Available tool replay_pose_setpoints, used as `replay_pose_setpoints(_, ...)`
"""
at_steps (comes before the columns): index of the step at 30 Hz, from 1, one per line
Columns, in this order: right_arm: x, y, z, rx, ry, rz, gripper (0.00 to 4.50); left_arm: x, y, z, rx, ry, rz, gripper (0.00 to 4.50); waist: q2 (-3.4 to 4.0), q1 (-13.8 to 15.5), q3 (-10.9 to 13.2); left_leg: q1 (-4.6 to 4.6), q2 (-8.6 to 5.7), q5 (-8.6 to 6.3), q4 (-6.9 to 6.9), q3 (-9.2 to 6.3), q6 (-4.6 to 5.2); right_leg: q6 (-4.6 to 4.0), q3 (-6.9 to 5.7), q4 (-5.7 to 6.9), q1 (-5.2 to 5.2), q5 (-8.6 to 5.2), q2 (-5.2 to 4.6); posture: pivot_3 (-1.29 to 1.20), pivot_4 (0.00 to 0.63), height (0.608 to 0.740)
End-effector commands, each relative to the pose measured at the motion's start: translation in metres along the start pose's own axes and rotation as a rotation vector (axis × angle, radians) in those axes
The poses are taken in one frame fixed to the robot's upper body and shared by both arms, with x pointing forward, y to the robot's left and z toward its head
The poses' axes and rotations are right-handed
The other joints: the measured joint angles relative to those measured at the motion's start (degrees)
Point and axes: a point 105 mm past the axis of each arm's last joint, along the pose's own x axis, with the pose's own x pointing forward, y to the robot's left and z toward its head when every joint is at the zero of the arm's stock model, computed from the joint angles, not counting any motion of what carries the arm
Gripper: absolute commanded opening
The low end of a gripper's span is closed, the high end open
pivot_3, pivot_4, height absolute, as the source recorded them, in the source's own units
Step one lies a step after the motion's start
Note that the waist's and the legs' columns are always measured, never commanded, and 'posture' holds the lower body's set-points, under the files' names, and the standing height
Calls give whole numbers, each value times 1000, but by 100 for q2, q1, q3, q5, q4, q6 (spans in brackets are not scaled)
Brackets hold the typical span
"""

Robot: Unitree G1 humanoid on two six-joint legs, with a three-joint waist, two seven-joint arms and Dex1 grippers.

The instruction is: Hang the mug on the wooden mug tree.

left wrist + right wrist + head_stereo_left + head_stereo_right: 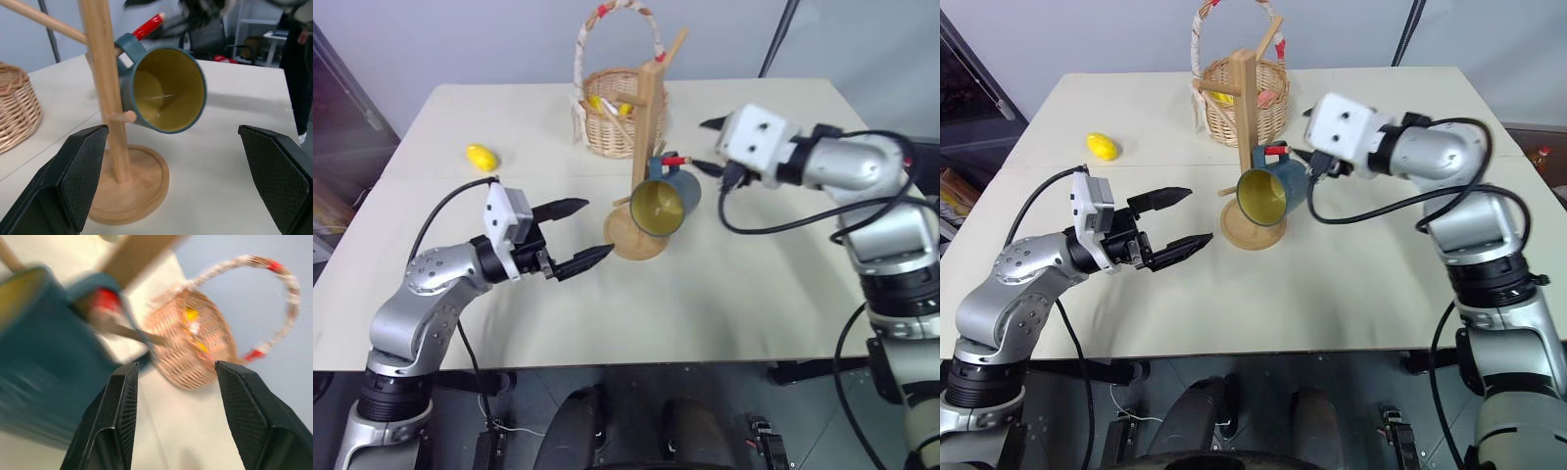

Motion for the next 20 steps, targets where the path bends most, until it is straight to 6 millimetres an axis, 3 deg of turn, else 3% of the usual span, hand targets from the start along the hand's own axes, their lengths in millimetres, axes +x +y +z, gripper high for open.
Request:
replay_pose_setpoints(1,-38,-17,-17,123,5,-133,2516,-13,18,-6,-15,-22,140,4500,-9,10,-5,1,1,-1,0,-1,1,0,-2,-4,4,0,-1,0,150,740)
replay_pose_setpoints(4,-52,-5,-37,295,-17,-187,2516,-25,36,-22,-24,-2,283,4500,-14,4,-5,3,1,-1,0,-1,2,0,-2,-5,9,0,-7,0,150,740)
replay_pose_setpoints(7,-54,39,-68,587,-81,-232,2516,-47,57,-54,-35,58,499,4500,-19,-29,-10,15,6,-1,-3,-1,2,0,3,2,15,0,-3,0,150,740)
replay_pose_setpoints(9,-54,56,-83,705,-99,-299,2516,-58,63,-71,-47,92,594,4500,-13,-51,-8,17,7,-1,-5,-2,2,0,3,6,14,0,-1,0,150,740)
replay_pose_setpoints(14,-49,91,-108,826,-82,-349,2516,-81,67,-95,-55,129,767,4500,-11,-32,-6,11,3,-1,-1,2,1,1,5,15,2,1,-1,0,150,740)
replay_pose_setpoints(20,-42,100,-121,880,-96,-369,2516,-94,69,-102,-75,126,863,4500,-12,-8,-7,12,3,-1,0,2,0,1,4,12,4,1,-3,0,150,740)
